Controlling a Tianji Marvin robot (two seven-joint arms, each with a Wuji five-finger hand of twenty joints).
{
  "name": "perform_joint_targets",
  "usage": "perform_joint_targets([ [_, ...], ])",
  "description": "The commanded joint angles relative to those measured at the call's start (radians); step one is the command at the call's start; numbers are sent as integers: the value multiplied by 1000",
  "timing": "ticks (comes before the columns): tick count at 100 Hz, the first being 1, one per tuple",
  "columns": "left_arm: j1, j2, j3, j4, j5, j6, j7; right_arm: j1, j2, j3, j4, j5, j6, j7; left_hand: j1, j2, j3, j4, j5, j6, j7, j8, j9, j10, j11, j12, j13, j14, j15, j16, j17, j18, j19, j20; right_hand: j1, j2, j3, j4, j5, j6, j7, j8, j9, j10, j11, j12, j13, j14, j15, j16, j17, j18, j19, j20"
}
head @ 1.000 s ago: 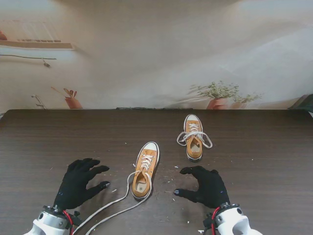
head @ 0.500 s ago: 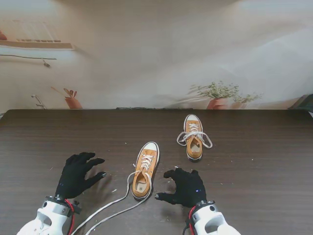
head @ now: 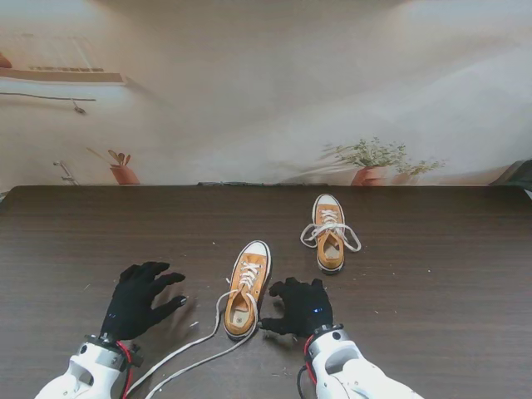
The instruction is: Tie the shoelaces into a bow on the shoes
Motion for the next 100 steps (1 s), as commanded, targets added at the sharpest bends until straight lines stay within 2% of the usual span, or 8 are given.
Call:
perform_joint_targets([
  [1, 1, 2, 4, -9, 3, 2, -22, 10, -6, -5, 15, 6, 6, 12, 3, 11, 22, 3, -23, 53, 4, 15, -27, -12, -5, -4, -30, -13, -4, -26, -21, 4, -8, -11, 29, -13, -11, 29, -5, 9, 23, 25, -22, 1, 20, 15, 6, 11, 14, 4, -4, 17, 10, 17],
  [36, -2, 2, 7, -6, 6, -3, -18, 93, -32, -97, 84, 45, 78, 2, 1, 14, 27, -1, -13, 54, 8, 15, -24, -10, -3, -4, -26, -13, 2, -24, -20, 3, 2, -9, 78, 21, -31, 37, 65, -7, 77, 59, 9, 7, 26, 14, 31, 24, 22, 2, 15, 34, 24, 24],
  [43, -4, 2, 8, -3, 6, -7, -15, 108, -40, -109, 106, 59, 87, -9, 1, 14, 28, -1, -11, 55, 9, 15, -22, -8, -2, -3, -24, -14, 4, -23, -19, 5, 5, -9, -24, -11, 405, -15, 118, -29, 102, 100, 27, 8, 28, 15, 37, 23, 26, 2, 17, 35, 26, 25],
  [51, -6, 2, 8, 0, 9, -9, -12, 124, -53, -120, 136, 77, 94, -32, 0, 14, 28, -2, -10, 54, 10, 15, -21, -10, -1, -3, -24, -14, 6, -23, -20, 3, 8, -9, 3, -6, 537, -147, 145, -55, 183, 31, 45, 7, 29, 15, 48, 21, 34, 4, 25, 38, 33, 28],
  [60, -7, 2, 9, 0, 3, -12, -15, 135, -67, -124, 166, 100, 93, -64, 0, 15, 29, -2, -9, 56, 11, 15, -20, -9, -1, -3, -24, -13, 7, -22, -20, 5, 10, -9, 112, -18, 537, -220, 150, -80, 328, -54, 67, 7, 33, 16, 58, 21, 44, 7, 29, 41, 39, 33],
  [74, -9, 2, 11, 1, 1, -13, -18, 138, -80, -118, 188, 120, 80, -100, 1, 16, 31, -3, -6, 56, 12, 15, -19, -8, 0, -2, -23, -14, 9, -22, -20, 5, 14, -10, 242, -7, 545, -215, 236, -115, 407, -58, 101, -4, 41, 18, 78, 5, 64, 15, 41, 36, 51, 40],
  [88, -11, 2, 13, 3, 3, -14, -17, 126, -79, -98, 181, 120, 59, -119, 1, 17, 31, -4, -4, 56, 13, 15, -17, -9, 2, -2, -22, -14, 12, -22, -20, 4, 18, -11, 259, -2, 539, -213, 279, -143, 463, 27, 127, -8, 46, 15, 85, 1, 77, 19, 48, 36, 59, 48],
  [100, -11, 2, 13, 4, 1, -16, -16, 95, -77, -65, 150, 125, 41, -129, 2, 18, 32, -5, -3, 56, 13, 15, -17, -7, 2, -2, -23, -15, 12, -22, -21, 3, 21, -12, 228, -16, 547, -220, 269, -132, 427, 21, 129, 0, 47, 16, 84, 10, 78, 18, 42, 46, 58, 50],
])
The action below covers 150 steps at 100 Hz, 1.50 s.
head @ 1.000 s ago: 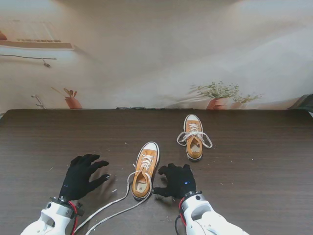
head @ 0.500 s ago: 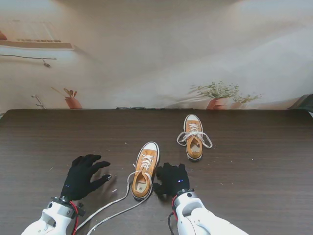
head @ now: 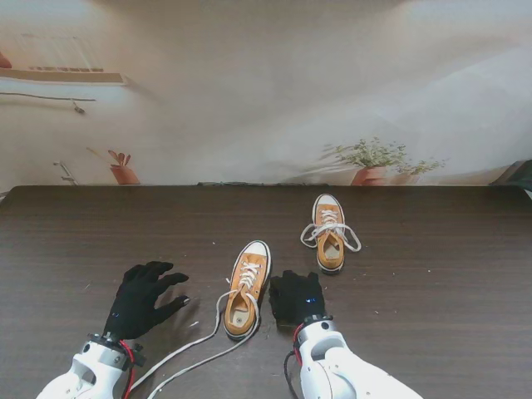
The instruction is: Tie the shoelaces into a bow on the shoes
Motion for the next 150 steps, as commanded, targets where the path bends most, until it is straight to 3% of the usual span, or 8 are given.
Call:
perform_joint_targets([
  [1, 1, 0, 1, -4, 3, -2, -14, -25, 9, 13, -26, 4, -8, 2, 2, 18, 21, -5, -3, 55, 5, 15, -17, -7, 1, -2, -23, -14, 12, -22, -21, 4, 1, -12, -8, -4, 56, -25, 27, -22, 11, 16, 19, 2, 16, 13, 18, 13, 2, -3, -4, 28, 21, 15],
  [24, -1, 2, 7, -5, 6, -2, -18, -68, 11, 56, -97, 39, -35, 21, 1, 18, 21, -7, -3, 56, 5, 15, -17, -9, 2, -2, -24, -14, 13, -22, -22, 3, 5, -15, -167, -18, 66, -12, -26, 16, -63, -47, 1, 22, -1, 10, -4, 33, -7, -7, -25, 41, 15, 13],
  [37, -3, 2, 9, -3, 7, -4, -16, -79, 17, 63, -137, 46, -31, 55, 2, 18, 22, -7, -3, 55, 5, 15, -17, -9, 2, -2, -24, -14, 13, -23, -23, 4, 6, -17, -247, -3, 70, 44, -34, 37, -174, -14, -19, 23, -9, 9, -17, 35, -15, -9, -32, 40, 12, 11],
  [60, -2, 2, 8, -3, 8, -9, -12, -58, 15, 41, -133, 57, -3, 87, 1, 17, 23, -7, -2, 57, 6, 15, -17, -8, 2, -3, -22, -13, 14, -23, -22, 4, 7, -19, -254, -5, 41, 91, -68, 72, -227, 19, -46, 21, -5, 12, -26, 36, -19, -9, -32, 40, 13, 13],
  [77, 2, 1, 5, -6, 9, -12, -10, -37, 15, 22, -117, 50, 21, 97, 2, 17, 24, -7, -1, 56, 6, 15, -17, -9, 2, -3, -23, -14, 14, -23, -22, 3, 9, -20, -267, -13, 35, 165, -88, 91, -263, 95, -62, 19, 0, 14, -30, 34, -20, -10, -29, 40, 14, 15],
  [115, 5, 2, 3, -9, 14, -17, -7, -4, 7, -35, -97, 39, 54, 104, 5, 17, 26, -9, 1, 58, 7, 15, -16, -9, 4, -2, -21, -12, 16, -23, -22, 4, 11, -22, -259, -35, 32, 161, -82, 104, -244, 135, -62, 16, 7, 16, -26, 35, -18, -10, -26, 41, 14, 15],
  [132, 4, 2, 3, -8, 15, -21, -6, 11, -1, -51, -81, 52, 65, 101, 6, 16, 27, -10, 2, 57, 8, 15, -16, -9, 4, -2, -21, -14, 16, -23, -22, 3, 12, -22, -198, -46, 67, 44, -89, 89, -118, 52, -51, 15, 10, 16, -22, 38, -18, -10, -24, 42, 15, 15],
  [150, 2, 3, 7, -7, 16, -23, -9, 12, -11, -53, -74, 61, 79, 82, 6, 16, 27, -11, 2, 57, 9, 16, -16, -8, 5, -2, -21, -14, 17, -23, -22, 3, 13, -23, -63, -43, 73, -19, -64, 66, 48, 20, -26, 10, 18, 19, -10, 31, -12, -8, -19, 40, 16, 15],
])
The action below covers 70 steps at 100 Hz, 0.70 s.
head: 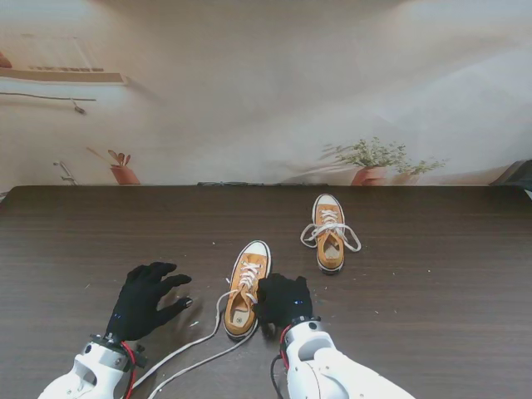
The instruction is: Tie the shoelaces into a bow on the shoes
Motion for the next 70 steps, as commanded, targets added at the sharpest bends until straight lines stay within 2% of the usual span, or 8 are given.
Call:
perform_joint_targets([
  [1, 2, 2, 2, -7, 6, -2, -15, 0, -7, 0, 5, 4, 6, 0, 5, 16, 26, -11, 3, 56, 5, 16, -16, -9, 4, -2, -21, -14, 16, -23, -22, 3, 10, -12, 63, 7, 28, -36, 24, -25, 53, -13, 19, -2, 21, 9, 9, 5, 2, -7, 3, 17, 16, 12],
  [11, 1, 2, 4, -7, 6, -2, -16, -3, -16, 7, 14, 15, 4, -27, 5, 17, 27, -11, 3, 56, 5, 16, -17, -10, 4, -2, -21, -13, 17, -23, -22, 4, 10, -12, 124, 17, 32, -36, 70, -29, 98, 21, 38, -5, 27, 11, 22, 2, 9, -5, 11, 17, 20, 14],
  [20, 0, 2, 5, -7, 4, -2, -18, -9, -23, 17, 16, 29, -9, -51, 6, 18, 27, -11, 3, 57, 6, 16, -16, -10, 4, -2, -22, -14, 16, -23, -22, 4, 11, -13, 144, 11, 35, -34, 95, -19, 120, 45, 54, -8, 34, 13, 32, -2, 16, -3, 19, 19, 24, 16],
  [41, 0, 1, 8, -8, 0, -4, -18, -31, -25, 40, -4, 31, -33, -83, 6, 17, 27, -12, 4, 56, 6, 16, -15, -9, 5, -2, -21, -14, 17, -23, -21, 4, 12, -13, 140, 3, 52, -38, 101, 12, 144, 112, 66, -7, 53, 13, 39, -5, 27, 0, 27, 19, 34, 23],
  [70, -2, 3, 13, -8, 2, -4, -22, -55, -11, 68, -47, -22, -50, -108, 6, 19, 27, -12, 4, 57, 6, 15, -16, -11, 5, -2, -21, -13, 18, -23, -21, 3, 13, -14, 136, 1, 55, -37, 94, 11, 147, 133, 73, -8, 67, 11, 44, -6, 33, 0, 31, 21, 39, 26],
])
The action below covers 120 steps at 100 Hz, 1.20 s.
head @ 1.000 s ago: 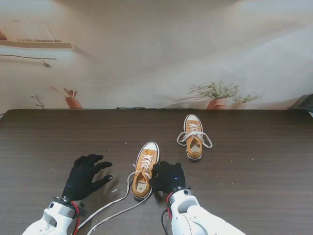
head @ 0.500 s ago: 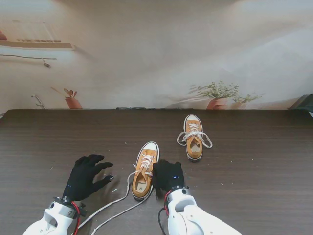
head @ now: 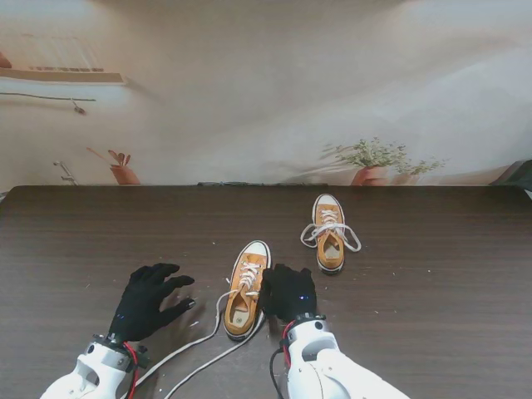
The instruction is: Tie the shoelaces into a bow on the shoes
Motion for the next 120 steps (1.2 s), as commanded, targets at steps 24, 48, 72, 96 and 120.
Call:
perform_joint_targets([
  [24, -2, 2, 6, -7, 2, -1, -20, -25, 19, 8, -25, -5, -8, 37, 8, 19, 27, -13, 6, 58, 7, 16, -16, -8, 5, -2, -21, -14, -5, -23, -22, 3, 8, -15, -170, -39, 85, 38, -113, 2, -215, -126, -55, 10, -16, 11, -13, 12, -11, -7, -35, 25, -1, 5],
  [48, -1, 3, 8, -9, 5, -1, -19, -5, 21, -19, -5, 1, 20, 80, 8, 20, 26, -13, 6, 56, 7, 16, -15, -11, 6, -2, -20, -13, -4, -23, -22, 3, 9, -15, -236, 31, 35, 174, -161, 32, -399, -67, -104, 7, -31, 8, -40, 14, -26, -10, -54, 20, -13, 3],
  [72, 0, 3, 9, -11, 5, 0, -19, 24, 10, -44, 34, 23, 33, 84, 8, 20, 27, -13, 7, 57, 8, 16, -13, -10, 6, -2, -19, -14, -4, -23, -21, 2, 10, -15, -214, 16, 40, 127, -114, 14, -360, -79, -88, 9, -31, 7, -31, 14, -22, -10, -44, 22, -8, 6],
  [96, -1, 3, 11, -12, 7, -1, -21, 43, -15, -61, 78, 64, 34, 50, 9, 20, 27, -13, 7, 56, 8, 16, -12, -10, 6, -2, -19, -14, -3, -23, -21, 4, 12, -16, -72, -61, 66, -9, -25, -42, -97, -177, -37, 4, -28, 7, -2, 2, -14, -8, -23, 21, 0, 3],
  [120, 0, 2, 11, -13, 5, -3, -18, 22, -34, -25, 74, 102, -13, -23, 10, 21, 27, -13, 8, 58, 9, 16, -13, -9, 7, -2, -19, -13, -3, -23, -21, 4, 12, -16, -7, -52, 72, -30, 81, -90, -8, -99, 15, -9, -16, 10, 16, -14, 0, -4, -17, 15, 2, 1],
])
